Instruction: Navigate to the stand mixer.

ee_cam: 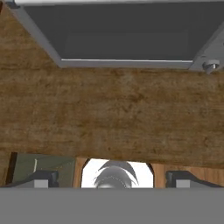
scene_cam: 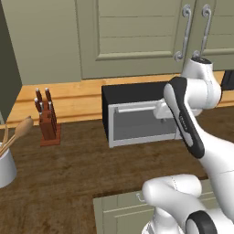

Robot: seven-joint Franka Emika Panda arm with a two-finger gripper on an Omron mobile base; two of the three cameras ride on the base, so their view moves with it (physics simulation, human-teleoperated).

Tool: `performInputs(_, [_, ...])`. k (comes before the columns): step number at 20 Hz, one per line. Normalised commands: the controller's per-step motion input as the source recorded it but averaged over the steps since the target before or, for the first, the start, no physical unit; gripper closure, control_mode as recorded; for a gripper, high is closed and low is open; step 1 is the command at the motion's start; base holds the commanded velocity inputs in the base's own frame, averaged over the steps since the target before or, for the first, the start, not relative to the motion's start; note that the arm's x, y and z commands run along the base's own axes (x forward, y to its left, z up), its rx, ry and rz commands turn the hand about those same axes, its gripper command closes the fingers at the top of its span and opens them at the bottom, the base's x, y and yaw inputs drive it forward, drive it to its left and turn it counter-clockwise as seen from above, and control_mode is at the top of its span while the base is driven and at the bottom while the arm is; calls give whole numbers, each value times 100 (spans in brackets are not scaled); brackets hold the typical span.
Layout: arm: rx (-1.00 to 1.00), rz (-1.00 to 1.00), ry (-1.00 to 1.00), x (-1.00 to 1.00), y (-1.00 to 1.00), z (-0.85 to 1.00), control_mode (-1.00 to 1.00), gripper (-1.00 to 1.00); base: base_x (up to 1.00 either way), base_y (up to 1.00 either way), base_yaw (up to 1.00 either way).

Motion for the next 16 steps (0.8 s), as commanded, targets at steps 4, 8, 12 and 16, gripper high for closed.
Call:
performInputs(4, [0,0,0,-66,0,-30,-100,-100,0,0,0])
performInputs(8, [-1,0,0,-49,0,-32,-100,-100,0,0,0])
performInputs(12, [-1,0,0,-17,0,-15,100,-100,-4,0,0])
performInputs(16, [0,0,0,0,0,0,100,-100,-13,-9,0])
